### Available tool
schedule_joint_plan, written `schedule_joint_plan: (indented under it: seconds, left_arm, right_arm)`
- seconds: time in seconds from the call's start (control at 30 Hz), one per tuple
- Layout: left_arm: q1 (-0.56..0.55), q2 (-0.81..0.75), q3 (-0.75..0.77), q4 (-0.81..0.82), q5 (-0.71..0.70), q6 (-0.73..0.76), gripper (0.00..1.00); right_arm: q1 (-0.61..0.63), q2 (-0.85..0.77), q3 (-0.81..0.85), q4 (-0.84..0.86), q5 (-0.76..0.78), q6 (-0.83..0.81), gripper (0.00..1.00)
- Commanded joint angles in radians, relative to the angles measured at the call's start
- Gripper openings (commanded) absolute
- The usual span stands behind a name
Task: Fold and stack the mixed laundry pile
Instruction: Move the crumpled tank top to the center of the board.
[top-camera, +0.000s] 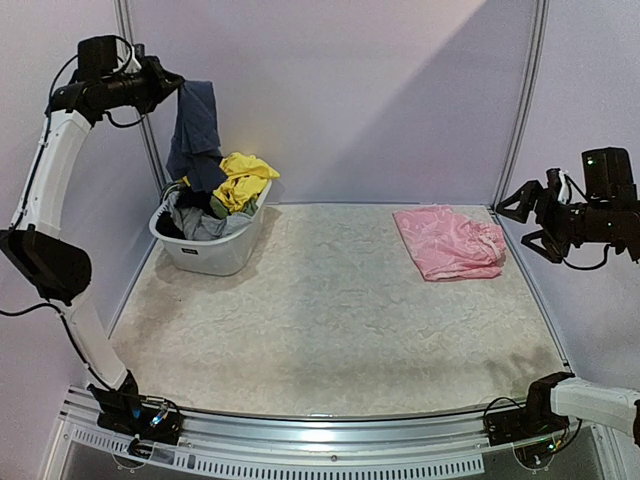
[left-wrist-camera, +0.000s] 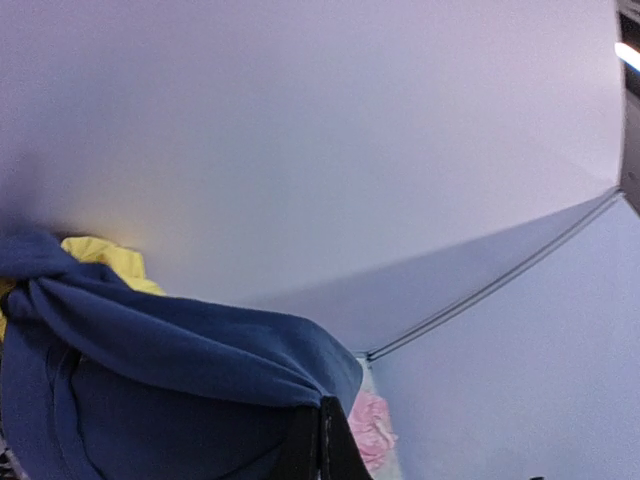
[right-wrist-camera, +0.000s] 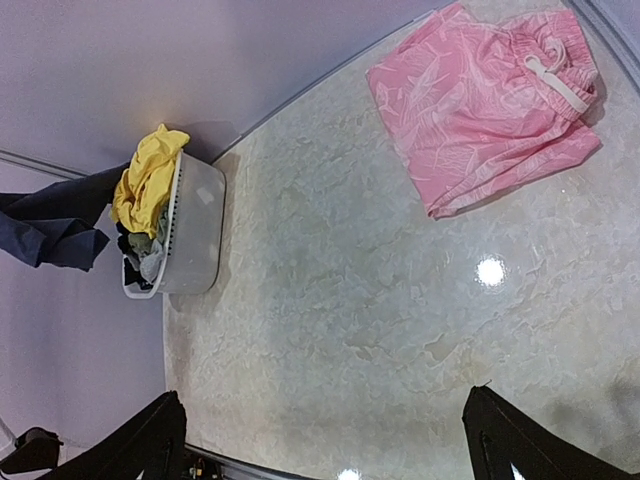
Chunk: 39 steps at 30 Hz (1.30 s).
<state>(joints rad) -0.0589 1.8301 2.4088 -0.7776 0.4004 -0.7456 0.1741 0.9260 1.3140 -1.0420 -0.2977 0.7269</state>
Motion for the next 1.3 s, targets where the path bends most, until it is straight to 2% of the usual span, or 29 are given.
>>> schedule_joint_plan:
  seconds: [0.0,0.17,0.3,0.5,0.63,0.83,0.97,1.0,1.03,1.13,1.17,1.2,1.27]
  left_arm:
    - [-0.022,-0.048,0.021,0.183,0.186,-0.121,0.00]
    - [-0.068,-0.100,-0.001,0.159,0.253,-0.124,0.00]
    - [-0.123,-0.171,-0.099,0.146,0.257,-0.118,0.00]
    - [-0.285,-0.263,-0.353,0.183,0.179,-0.113,0.00]
    - [-0.448,-0.271,-0.477,0.227,0.121,-0.133,0.00]
    - [-0.704,-0.146,-0.497,0.221,0.055,-0.142,0.00]
    - [-0.828,0.042,-0.373,0.074,0.091,-0.085,0.00]
    - [-0.849,0.100,-0.314,0.003,0.102,-0.057,0.03]
    - [-0.867,0.151,-0.233,-0.069,0.101,-0.030,0.15]
    - [-0.898,0.245,-0.097,-0.224,0.060,0.025,0.62]
    - [-0.903,0.241,-0.091,-0.229,0.043,0.035,0.90]
    - [-0.904,0.230,-0.098,-0.224,0.028,0.041,0.98]
    - [-0.898,0.197,-0.134,-0.212,0.002,0.051,1.00]
  right_arm:
    - [0.000,0.020,-0.019,0.052,-0.029,-0.022,0.98]
    - [0.001,0.062,-0.016,0.091,-0.055,-0.030,0.98]
    - [0.001,0.095,-0.005,0.113,-0.069,-0.033,0.98]
    - [0.001,0.131,0.001,0.129,-0.076,-0.044,0.98]
    - [0.000,0.130,0.001,0.129,-0.073,-0.046,0.98]
    - [0.001,0.111,-0.010,0.108,-0.059,-0.052,0.98]
    - [0.001,0.089,-0.021,0.094,-0.048,-0.052,0.98]
    - [0.001,0.083,-0.021,0.090,-0.047,-0.053,0.98]
    - [0.001,0.079,-0.022,0.083,-0.043,-0.053,0.98]
    - [0.001,0.064,-0.026,0.068,-0.033,-0.054,0.98]
    - [0.000,0.060,-0.028,0.064,-0.030,-0.054,0.98]
    - [0.001,0.054,-0.031,0.059,-0.028,-0.055,0.98]
    - [0.001,0.046,-0.038,0.053,-0.026,-0.054,0.98]
